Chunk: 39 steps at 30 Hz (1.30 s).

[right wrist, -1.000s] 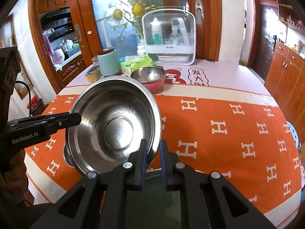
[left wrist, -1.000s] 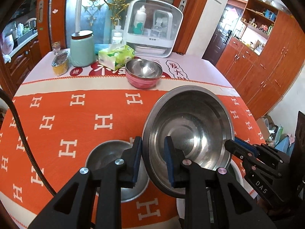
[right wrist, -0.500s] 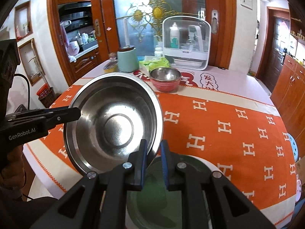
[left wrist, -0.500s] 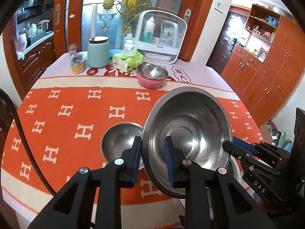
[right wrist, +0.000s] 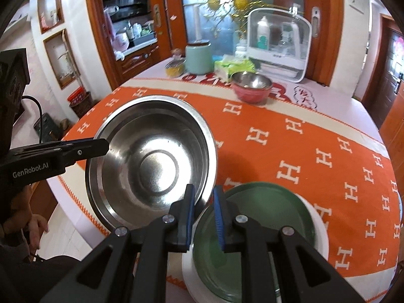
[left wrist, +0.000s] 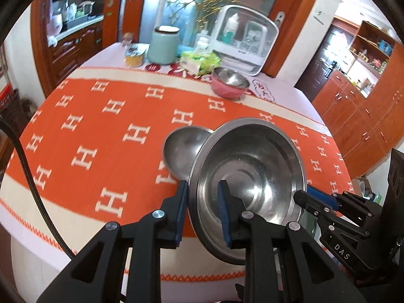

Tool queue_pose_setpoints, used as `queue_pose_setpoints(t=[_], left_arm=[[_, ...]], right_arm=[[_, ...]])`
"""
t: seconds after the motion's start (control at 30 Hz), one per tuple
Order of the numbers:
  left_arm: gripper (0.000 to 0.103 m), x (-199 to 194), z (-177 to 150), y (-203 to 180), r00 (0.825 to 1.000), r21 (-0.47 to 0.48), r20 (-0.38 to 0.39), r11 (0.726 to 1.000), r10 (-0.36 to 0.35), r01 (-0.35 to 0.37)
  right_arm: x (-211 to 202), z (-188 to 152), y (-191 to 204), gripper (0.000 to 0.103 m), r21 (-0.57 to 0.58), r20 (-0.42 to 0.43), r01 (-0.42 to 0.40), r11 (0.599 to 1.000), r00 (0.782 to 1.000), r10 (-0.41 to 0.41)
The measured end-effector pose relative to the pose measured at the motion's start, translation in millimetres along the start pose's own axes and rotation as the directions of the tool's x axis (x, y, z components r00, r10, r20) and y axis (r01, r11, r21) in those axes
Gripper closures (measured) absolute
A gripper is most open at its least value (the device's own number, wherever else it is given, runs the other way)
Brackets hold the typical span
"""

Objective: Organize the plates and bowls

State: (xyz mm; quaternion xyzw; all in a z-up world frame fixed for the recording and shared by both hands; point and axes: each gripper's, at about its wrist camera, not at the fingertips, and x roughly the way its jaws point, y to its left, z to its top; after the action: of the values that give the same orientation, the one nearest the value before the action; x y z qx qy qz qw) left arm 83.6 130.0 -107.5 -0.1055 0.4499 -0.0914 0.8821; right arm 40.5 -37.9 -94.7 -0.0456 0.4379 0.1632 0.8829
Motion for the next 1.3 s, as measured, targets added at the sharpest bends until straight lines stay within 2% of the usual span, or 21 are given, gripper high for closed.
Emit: queue_pose_setpoints(t=[0.4, 0.67, 0.87, 1.0, 1.3], left_arm=[[0.082, 18, -29, 28, 0.993, -0.09, -0.108, 0.994, 0.048, -0.058], [0.082, 26, -41, 42, 0.986, -0.116, -0.159, 0.99, 0.057, -0.076], [0.082, 40, -48, 51, 0.973, -0.145, -0.223, 0.985, 0.061, -0.095], [0.081, 50, -49, 55, 0.965, -0.149, -0.256, 0.984, 0.058, -0.099], [0.08, 56, -42, 54, 0.96, -0.129, -0.27, 0.986, 0.07, -0.108]], right_arm=[[28, -11, 17, 0.086, -0.074, -0.134, -0.073, 0.995, 0.989, 0.062], [48, -19, 27, 0.084, -0.122, -0.234, -0.117, 0.986, 0.968, 0.086], [59, -24, 34, 0.082, -0.153, -0.295, -0.142, 0.978, 0.951, 0.092], [64, -25, 33, 0.079, -0.15, -0.308, -0.153, 0.977, 0.946, 0.101], [66, -23, 33, 0.079, -0.14, -0.31, -0.161, 0.977, 0.944, 0.111]])
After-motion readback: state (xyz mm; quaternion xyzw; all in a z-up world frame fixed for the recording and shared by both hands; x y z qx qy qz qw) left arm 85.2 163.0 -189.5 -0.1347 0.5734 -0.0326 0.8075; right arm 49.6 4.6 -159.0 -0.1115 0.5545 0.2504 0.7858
